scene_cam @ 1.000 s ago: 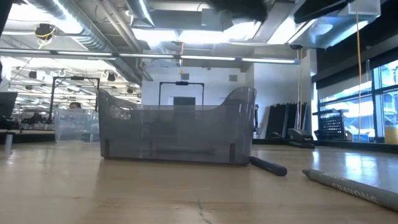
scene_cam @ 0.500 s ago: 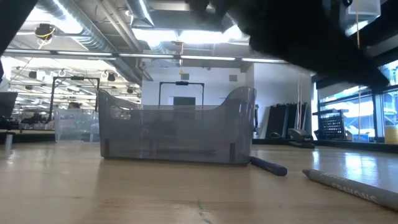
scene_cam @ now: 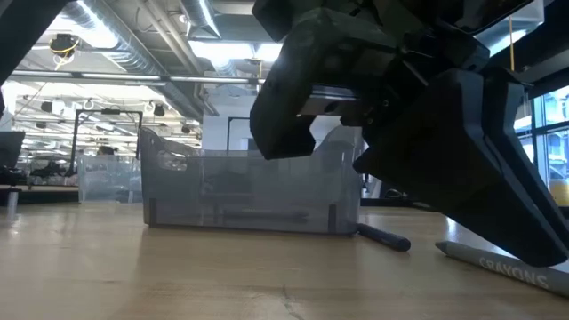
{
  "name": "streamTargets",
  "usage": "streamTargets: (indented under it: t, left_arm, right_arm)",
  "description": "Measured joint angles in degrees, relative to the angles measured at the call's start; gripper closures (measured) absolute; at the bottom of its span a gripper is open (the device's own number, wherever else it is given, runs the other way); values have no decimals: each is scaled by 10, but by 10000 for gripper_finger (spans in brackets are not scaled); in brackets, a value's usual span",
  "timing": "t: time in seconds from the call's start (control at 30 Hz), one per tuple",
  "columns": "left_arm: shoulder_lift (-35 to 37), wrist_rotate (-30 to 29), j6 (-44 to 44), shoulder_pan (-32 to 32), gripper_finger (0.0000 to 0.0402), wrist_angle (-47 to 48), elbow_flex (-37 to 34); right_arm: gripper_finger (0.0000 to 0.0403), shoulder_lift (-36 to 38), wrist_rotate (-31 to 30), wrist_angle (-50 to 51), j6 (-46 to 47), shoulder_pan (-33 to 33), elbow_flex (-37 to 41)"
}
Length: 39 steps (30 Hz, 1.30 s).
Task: Sort crayons/erasers/pens/pencils in bins
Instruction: Put the gray crayon into the center black bin
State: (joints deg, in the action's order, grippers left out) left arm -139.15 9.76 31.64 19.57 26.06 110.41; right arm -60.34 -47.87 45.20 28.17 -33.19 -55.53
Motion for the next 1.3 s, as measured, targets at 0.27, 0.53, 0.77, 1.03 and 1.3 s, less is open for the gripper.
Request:
streamTargets:
  t: [0.27, 0.53, 0.77, 1.03, 1.3]
  left_arm:
    - [0, -12, -15, 0, 322, 14, 4]
    - [-2, -28, -12, -1, 322, 75, 47]
    - [-3, -26, -11, -11, 322, 80, 49]
    - [-3, -25, -15, -21, 326, 70, 21]
    - [1, -23, -15, -23, 371, 41, -4]
  right_arm:
    - [232, 0, 0, 0, 0, 0, 0]
    - [232, 0, 1, 0, 0, 0, 0]
    - [232, 0, 4, 0, 0, 0, 0]
    - [232, 0, 14, 0, 0, 0, 0]
    - [232, 0, 14, 0, 0, 0, 0]
